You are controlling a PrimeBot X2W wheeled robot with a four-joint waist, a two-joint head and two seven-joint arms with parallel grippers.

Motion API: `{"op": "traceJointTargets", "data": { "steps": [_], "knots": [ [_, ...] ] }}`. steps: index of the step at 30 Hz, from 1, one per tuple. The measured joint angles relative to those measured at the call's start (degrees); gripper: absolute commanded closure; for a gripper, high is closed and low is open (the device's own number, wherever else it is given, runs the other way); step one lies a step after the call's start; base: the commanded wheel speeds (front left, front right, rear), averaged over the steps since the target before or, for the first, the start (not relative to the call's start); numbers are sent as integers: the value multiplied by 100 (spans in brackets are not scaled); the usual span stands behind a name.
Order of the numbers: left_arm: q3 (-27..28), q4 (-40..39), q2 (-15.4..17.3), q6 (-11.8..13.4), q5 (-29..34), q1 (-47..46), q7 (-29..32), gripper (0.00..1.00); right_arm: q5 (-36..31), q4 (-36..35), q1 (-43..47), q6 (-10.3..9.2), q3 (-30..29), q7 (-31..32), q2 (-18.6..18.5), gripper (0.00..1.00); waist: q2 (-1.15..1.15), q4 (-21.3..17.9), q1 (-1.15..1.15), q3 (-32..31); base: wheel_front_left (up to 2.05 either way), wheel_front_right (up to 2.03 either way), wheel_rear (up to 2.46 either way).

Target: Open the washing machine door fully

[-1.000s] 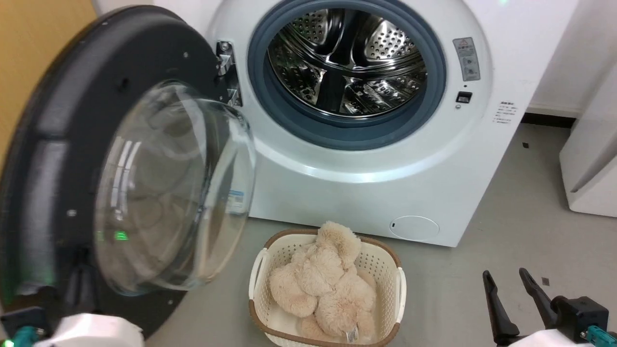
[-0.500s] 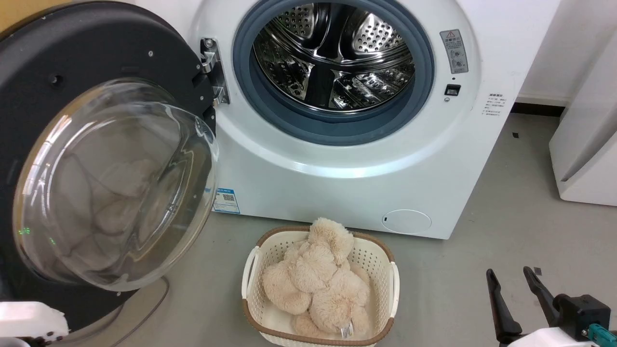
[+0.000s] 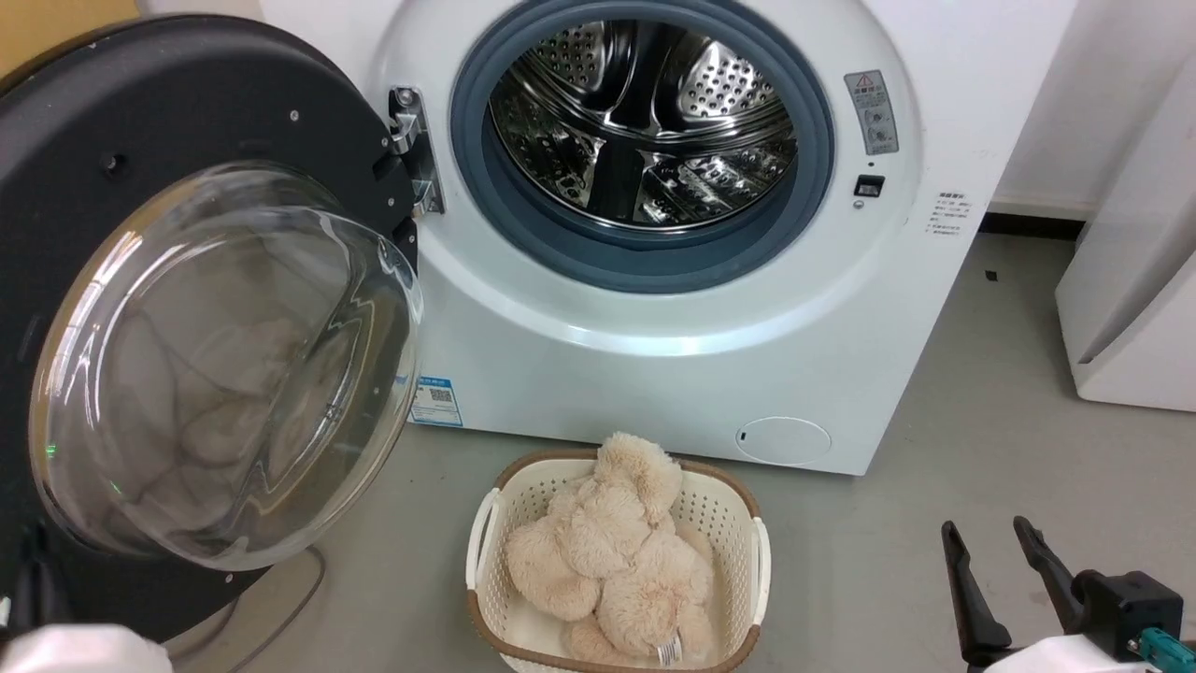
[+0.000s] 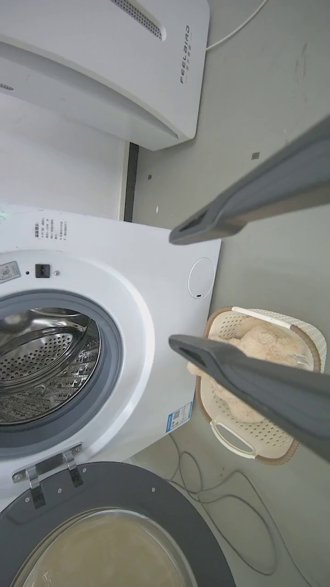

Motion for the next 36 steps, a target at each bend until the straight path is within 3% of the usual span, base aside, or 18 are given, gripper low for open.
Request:
{"op": "traceJointTargets", "data": {
  "steps": [6,9,10,11,18,31,36],
  "knots": [
    [-290,-791,-244,187,114,762,236,100,0,-63,9,0,13,-9,0,0,0,4,0,-70,0,0,0],
    [-515,-1066,-366,254,179,966,470,47,-1,-78,9,0,26,-9,0,0,0,17,0,-97,0,0,0],
    [-576,-1152,-405,303,225,1015,495,16,-1,-78,9,0,42,-8,0,0,0,15,0,-108,0,0,0],
    [-639,-1237,-439,349,277,1061,522,0,-1,-80,9,0,49,-8,0,0,0,11,0,-121,0,0,0],
    [-1177,-1440,-515,441,635,1205,773,0,-59,-144,10,0,116,-9,0,0,0,-104,0,-196,0,0,0],
    [-2201,-1200,-782,-48,1007,353,680,0,-71,-393,29,0,155,49,0,0,0,-522,0,-190,0,0,0],
    [-2390,-947,-767,-108,1221,40,605,0,-102,-402,34,0,153,96,0,0,0,-683,0,-178,0,0,0]
  ]
}}
